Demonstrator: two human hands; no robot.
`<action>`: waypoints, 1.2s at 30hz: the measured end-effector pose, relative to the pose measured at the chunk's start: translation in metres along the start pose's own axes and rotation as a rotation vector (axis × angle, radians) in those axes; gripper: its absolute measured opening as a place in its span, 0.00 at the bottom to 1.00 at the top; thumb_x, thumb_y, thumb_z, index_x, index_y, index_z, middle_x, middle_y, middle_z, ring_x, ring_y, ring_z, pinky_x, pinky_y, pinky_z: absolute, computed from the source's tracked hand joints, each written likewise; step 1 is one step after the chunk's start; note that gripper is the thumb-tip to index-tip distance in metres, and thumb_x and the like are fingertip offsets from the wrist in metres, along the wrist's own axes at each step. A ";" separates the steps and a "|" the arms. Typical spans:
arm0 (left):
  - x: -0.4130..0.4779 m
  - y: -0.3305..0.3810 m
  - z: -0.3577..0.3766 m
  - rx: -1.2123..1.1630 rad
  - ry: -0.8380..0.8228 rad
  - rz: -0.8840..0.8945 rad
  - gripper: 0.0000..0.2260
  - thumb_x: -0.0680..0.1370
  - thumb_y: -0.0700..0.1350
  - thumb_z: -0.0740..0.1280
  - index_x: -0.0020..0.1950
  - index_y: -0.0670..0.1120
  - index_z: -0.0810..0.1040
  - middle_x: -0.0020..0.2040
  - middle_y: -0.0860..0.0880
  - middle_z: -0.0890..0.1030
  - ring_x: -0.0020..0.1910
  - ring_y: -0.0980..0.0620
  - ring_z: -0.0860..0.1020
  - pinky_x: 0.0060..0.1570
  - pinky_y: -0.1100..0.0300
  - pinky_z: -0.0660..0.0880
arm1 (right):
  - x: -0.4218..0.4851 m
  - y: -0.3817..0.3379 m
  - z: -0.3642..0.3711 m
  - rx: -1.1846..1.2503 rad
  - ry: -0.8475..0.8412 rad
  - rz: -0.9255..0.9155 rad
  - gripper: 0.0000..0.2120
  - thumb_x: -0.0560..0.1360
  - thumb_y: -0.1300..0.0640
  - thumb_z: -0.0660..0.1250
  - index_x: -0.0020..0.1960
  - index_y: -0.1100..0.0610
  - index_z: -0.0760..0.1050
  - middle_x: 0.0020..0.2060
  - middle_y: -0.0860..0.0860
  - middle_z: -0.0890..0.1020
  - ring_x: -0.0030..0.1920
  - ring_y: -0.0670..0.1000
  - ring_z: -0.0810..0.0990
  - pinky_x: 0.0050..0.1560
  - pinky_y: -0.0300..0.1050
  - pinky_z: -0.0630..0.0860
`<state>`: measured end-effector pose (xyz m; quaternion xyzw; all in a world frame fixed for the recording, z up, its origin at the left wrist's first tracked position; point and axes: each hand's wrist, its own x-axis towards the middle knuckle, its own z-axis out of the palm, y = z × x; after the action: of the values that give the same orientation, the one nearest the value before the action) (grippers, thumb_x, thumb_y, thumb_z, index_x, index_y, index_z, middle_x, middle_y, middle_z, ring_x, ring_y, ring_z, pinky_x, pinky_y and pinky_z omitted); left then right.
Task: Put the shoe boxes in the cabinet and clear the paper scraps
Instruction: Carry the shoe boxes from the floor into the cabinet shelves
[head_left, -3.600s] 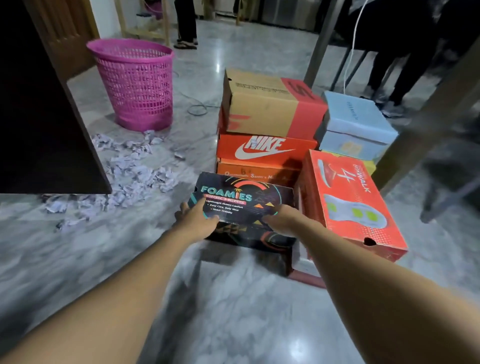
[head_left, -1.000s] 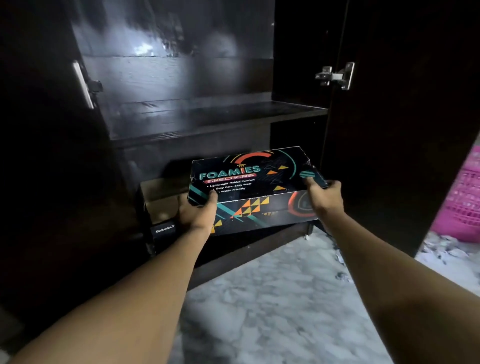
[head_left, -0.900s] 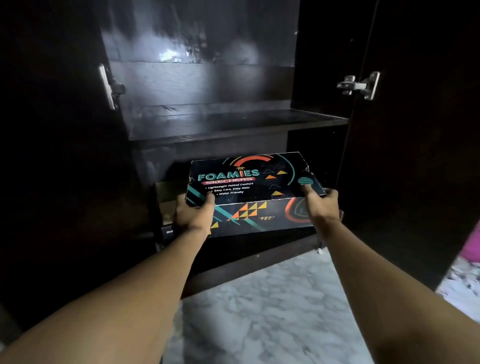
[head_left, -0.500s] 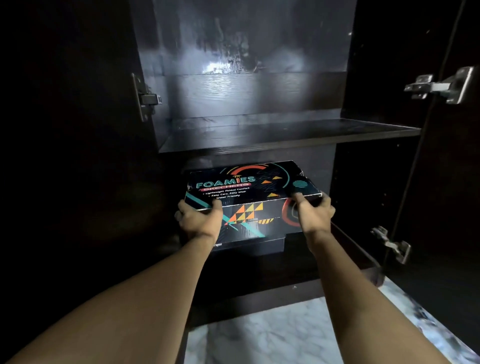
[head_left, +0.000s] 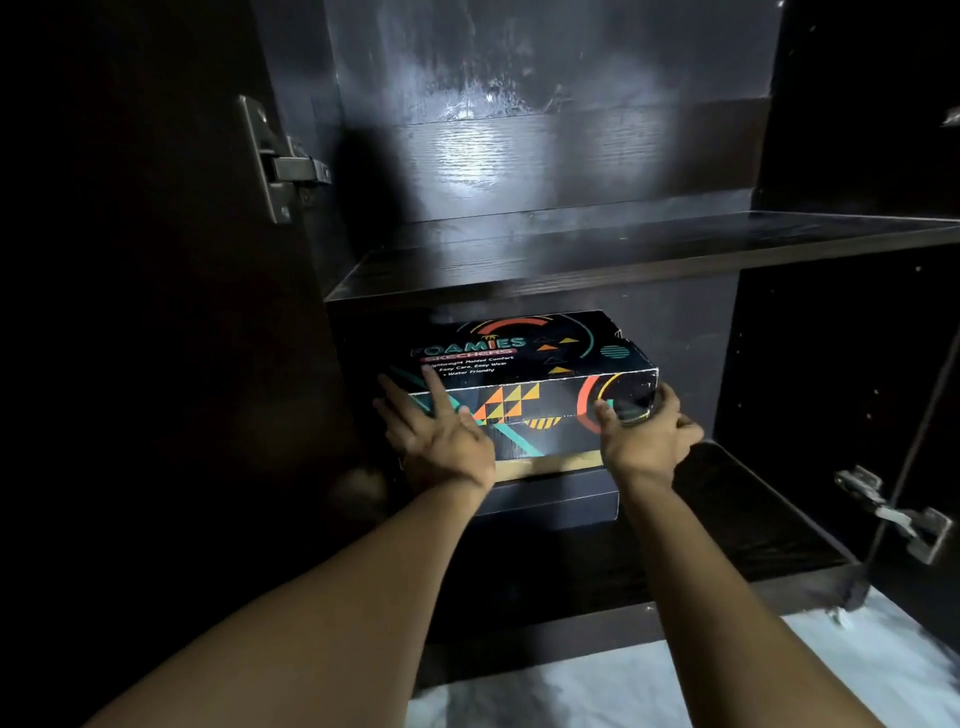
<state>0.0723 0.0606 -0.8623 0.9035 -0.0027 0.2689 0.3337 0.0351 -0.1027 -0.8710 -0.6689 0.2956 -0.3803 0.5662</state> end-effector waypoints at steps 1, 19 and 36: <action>-0.002 0.000 0.004 0.051 0.007 0.064 0.28 0.80 0.49 0.53 0.80 0.50 0.51 0.79 0.36 0.43 0.78 0.33 0.46 0.74 0.42 0.51 | -0.004 0.001 0.003 0.000 0.005 -0.032 0.34 0.72 0.57 0.75 0.74 0.54 0.63 0.68 0.59 0.61 0.65 0.56 0.69 0.59 0.37 0.64; 0.038 0.014 0.005 0.162 -0.489 0.016 0.41 0.77 0.39 0.62 0.78 0.61 0.37 0.76 0.51 0.26 0.77 0.44 0.33 0.76 0.41 0.50 | 0.007 0.006 0.033 -0.148 -0.546 -0.149 0.34 0.79 0.56 0.67 0.80 0.50 0.54 0.79 0.43 0.45 0.78 0.52 0.55 0.77 0.55 0.56; -0.025 0.120 -0.045 -0.132 -0.751 0.370 0.07 0.79 0.42 0.64 0.53 0.52 0.78 0.49 0.49 0.75 0.52 0.52 0.74 0.53 0.63 0.68 | 0.003 -0.049 -0.121 -0.362 -0.226 -0.157 0.13 0.76 0.55 0.66 0.59 0.53 0.80 0.53 0.53 0.84 0.55 0.54 0.81 0.58 0.46 0.76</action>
<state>0.0070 -0.0096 -0.7735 0.8997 -0.3034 -0.0244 0.3128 -0.0670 -0.1605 -0.8144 -0.8189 0.2408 -0.2868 0.4349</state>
